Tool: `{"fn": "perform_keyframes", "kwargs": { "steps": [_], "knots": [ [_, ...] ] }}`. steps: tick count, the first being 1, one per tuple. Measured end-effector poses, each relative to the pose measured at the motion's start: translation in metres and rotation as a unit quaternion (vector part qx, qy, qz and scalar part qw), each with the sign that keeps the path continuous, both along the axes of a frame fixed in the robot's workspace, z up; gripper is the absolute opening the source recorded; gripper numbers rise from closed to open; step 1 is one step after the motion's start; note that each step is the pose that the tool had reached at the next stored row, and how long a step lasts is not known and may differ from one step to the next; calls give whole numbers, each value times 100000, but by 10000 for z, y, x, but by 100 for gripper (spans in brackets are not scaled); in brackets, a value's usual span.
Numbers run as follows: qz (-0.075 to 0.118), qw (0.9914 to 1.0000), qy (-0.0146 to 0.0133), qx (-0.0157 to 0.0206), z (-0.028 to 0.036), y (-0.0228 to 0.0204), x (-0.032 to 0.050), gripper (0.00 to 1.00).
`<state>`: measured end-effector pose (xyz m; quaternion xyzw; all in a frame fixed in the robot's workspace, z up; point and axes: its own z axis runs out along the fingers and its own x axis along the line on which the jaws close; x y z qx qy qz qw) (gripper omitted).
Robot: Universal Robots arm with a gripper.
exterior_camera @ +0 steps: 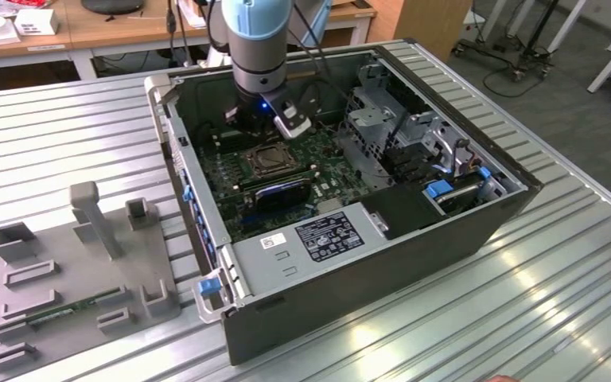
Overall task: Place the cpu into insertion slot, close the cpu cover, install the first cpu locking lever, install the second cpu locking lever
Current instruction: 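Install the first cpu locking lever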
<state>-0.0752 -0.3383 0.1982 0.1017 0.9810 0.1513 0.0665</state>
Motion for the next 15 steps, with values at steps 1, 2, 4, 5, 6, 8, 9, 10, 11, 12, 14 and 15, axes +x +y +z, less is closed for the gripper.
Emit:
{"fn": "perform_keyframes", "kwargs": {
  "steps": [1,2,4,5,6,8,9,10,11,12,14,15],
  "knots": [
    [-1,100000,-39,-3,-7,0,0,11],
    [-3,100000,-72,-2,-13,0,0,11],
    [2,100000,-123,-2,-21,0,0,11],
    [-2,100000,-133,-3,-24,0,0,11],
    [-2,100000,-134,-7,-26,0,1,11],
    [-7,100000,-135,-4,-30,0,3,11],
    [-3,100000,-139,1,-32,0,5,11],
    [-3,100000,-140,2,-34,0,7,11],
    [-5,100000,-143,3,-36,0,8,11],
    [-2,100000,-144,3,-38,0,9,11],
    [-3,100000,-145,2,-43,0,13,11],
    [-2,100000,-144,4,-46,0,15,11]
  ]
}}
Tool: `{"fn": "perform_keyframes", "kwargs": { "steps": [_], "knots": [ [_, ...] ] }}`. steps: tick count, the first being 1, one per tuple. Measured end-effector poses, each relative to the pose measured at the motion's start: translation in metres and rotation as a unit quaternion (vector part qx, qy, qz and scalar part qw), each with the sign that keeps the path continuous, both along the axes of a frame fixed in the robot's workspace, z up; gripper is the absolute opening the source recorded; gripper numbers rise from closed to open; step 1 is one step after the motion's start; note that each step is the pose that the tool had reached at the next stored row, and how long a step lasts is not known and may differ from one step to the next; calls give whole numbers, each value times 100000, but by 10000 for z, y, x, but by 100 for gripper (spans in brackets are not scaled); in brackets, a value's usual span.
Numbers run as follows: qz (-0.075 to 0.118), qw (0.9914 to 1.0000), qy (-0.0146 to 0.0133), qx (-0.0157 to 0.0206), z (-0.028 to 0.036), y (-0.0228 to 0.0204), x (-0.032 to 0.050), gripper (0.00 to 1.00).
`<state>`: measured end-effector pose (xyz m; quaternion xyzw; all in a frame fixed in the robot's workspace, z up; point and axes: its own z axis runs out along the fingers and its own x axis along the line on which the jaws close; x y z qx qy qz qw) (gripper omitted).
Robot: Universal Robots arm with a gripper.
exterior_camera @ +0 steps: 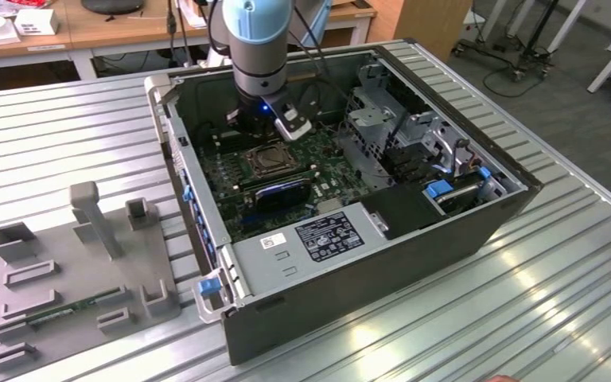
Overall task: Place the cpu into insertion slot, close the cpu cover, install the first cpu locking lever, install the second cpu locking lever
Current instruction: 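Install the first cpu locking lever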
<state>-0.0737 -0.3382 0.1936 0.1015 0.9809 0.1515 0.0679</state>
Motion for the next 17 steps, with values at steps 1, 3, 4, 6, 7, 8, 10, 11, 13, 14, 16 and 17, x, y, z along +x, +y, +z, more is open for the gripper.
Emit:
{"fn": "perform_keyframes", "kwargs": {
  "steps": [1,3,4,6,7,8,10,11,13,14,16,17],
  "knots": [
    [-2,100000,-2,-1,-3,0,2,11],
    [-3,100000,-3,-1,-9,0,4,11],
    [1,100000,-2,-3,-12,0,5,11],
    [5,100000,-4,-2,-19,0,9,11],
    [4,100000,-3,-2,-22,0,12,11],
    [2,100000,-1,-4,-25,0,14,11],
    [-2,100000,1,-5,-30,0,20,11],
    [-6,100000,1,-6,-32,0,22,11],
    [-9,100000,-1,-7,-39,0,26,11],
    [-11,100000,-4,-1,-40,0,27,11],
    [-10,100000,-3,-4,-41,0,27,11],
    [-11,100000,-1,-6,-42,0,27,11]
  ]
}}
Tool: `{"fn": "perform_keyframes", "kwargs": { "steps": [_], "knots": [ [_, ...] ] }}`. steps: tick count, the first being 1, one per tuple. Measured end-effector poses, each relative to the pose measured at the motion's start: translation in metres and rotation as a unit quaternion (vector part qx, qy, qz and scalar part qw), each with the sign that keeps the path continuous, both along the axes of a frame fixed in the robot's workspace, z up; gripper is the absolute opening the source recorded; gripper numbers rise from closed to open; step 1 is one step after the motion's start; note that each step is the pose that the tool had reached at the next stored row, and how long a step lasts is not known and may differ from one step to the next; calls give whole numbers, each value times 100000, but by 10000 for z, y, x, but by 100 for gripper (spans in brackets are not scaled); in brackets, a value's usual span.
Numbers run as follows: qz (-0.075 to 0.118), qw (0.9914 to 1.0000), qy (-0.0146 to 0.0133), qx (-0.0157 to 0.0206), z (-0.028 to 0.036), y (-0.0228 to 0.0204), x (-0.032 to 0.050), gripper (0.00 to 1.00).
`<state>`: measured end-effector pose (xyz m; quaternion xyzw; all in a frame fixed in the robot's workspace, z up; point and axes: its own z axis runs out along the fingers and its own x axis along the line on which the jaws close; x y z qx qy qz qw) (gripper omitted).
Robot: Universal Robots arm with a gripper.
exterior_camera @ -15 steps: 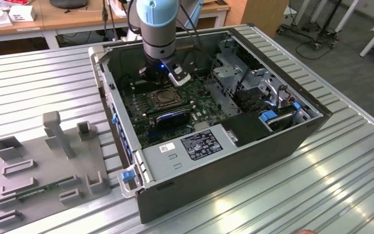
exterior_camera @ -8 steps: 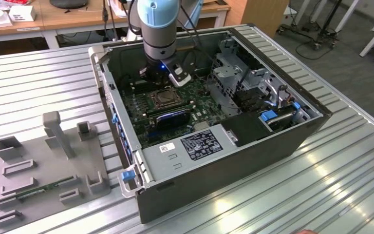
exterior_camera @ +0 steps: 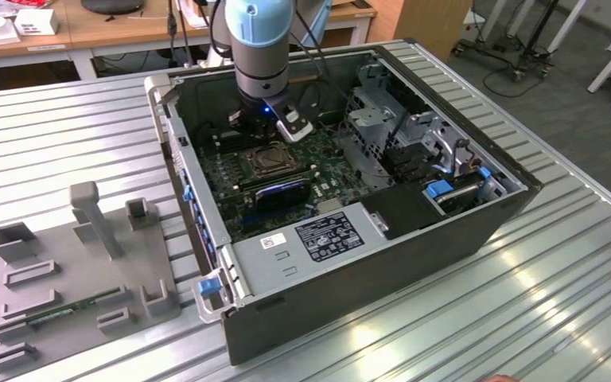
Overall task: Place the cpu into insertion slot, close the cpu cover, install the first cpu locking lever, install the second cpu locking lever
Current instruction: 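Install the first cpu locking lever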
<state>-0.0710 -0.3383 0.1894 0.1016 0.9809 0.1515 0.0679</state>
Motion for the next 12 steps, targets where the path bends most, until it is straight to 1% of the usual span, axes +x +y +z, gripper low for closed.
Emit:
{"fn": "perform_keyframes", "kwargs": {
  "steps": [8,12],
  "knots": [
    [-1,100000,-8,9,3,0,0,11],
    [-1,100000,-6,8,49,0,0,11]
  ]
}}
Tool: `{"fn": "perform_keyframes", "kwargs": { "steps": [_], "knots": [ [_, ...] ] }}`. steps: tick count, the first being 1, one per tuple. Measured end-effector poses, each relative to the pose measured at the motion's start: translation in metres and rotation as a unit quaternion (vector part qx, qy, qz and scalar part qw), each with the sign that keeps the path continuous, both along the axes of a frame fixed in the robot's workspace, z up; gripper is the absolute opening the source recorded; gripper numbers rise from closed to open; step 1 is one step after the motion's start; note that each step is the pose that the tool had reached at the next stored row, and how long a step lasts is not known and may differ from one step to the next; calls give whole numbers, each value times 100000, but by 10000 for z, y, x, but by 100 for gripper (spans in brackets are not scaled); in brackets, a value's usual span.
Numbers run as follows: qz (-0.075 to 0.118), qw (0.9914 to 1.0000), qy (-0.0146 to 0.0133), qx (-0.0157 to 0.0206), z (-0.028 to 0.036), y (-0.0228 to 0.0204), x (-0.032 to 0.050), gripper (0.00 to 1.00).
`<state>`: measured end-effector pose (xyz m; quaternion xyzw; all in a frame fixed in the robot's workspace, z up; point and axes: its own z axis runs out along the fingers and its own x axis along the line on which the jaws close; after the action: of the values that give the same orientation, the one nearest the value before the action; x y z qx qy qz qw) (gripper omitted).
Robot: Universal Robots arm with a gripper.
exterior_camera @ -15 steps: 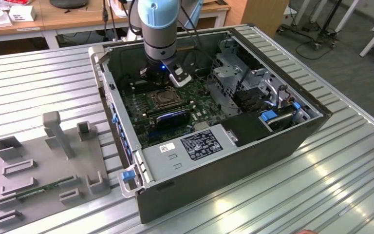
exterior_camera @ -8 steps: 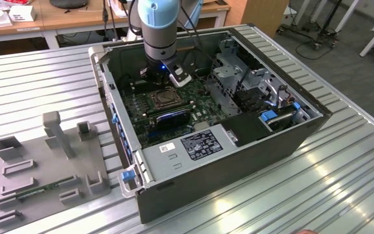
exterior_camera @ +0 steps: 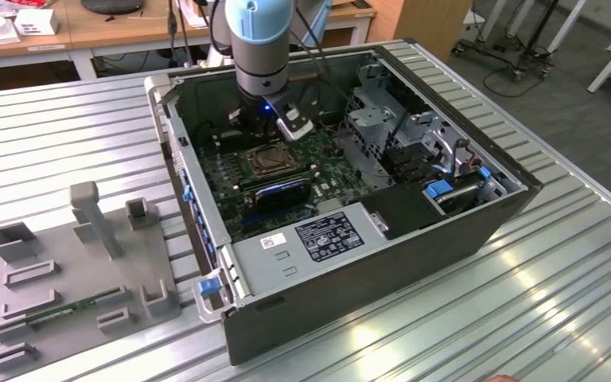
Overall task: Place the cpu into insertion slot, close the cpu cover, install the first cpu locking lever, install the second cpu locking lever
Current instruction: 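Install the first cpu locking lever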
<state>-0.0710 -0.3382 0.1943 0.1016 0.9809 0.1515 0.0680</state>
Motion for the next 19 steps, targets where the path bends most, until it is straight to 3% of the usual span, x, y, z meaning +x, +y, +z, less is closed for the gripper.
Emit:
{"fn": "perform_keyframes", "kwargs": {
  "steps": [7,19],
  "knots": [
    [6,100000,-25,4,33,0,0,11],
    [693,99995,-678,-2,26,0,0,11]
  ]
}}
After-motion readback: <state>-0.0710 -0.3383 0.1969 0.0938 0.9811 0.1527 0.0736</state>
